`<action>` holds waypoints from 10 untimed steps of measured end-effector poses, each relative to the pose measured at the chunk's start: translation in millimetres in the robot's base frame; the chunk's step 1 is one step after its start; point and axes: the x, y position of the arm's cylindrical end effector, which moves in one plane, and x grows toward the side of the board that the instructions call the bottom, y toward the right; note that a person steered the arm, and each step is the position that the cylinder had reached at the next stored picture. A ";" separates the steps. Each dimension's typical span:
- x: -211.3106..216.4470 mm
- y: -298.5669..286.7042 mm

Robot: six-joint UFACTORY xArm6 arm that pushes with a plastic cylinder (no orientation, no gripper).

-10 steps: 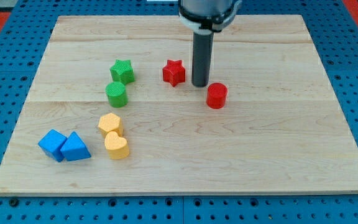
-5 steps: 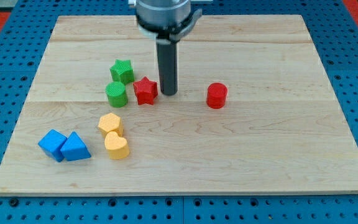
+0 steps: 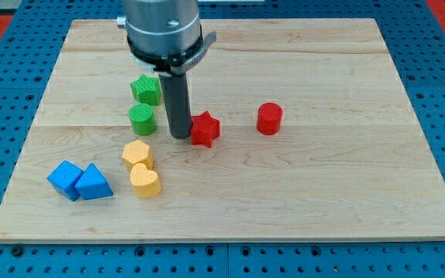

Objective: Push the red star to the bottom middle

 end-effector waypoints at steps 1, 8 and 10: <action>-30.9 32.4; 28.4 231.8; -25.7 154.8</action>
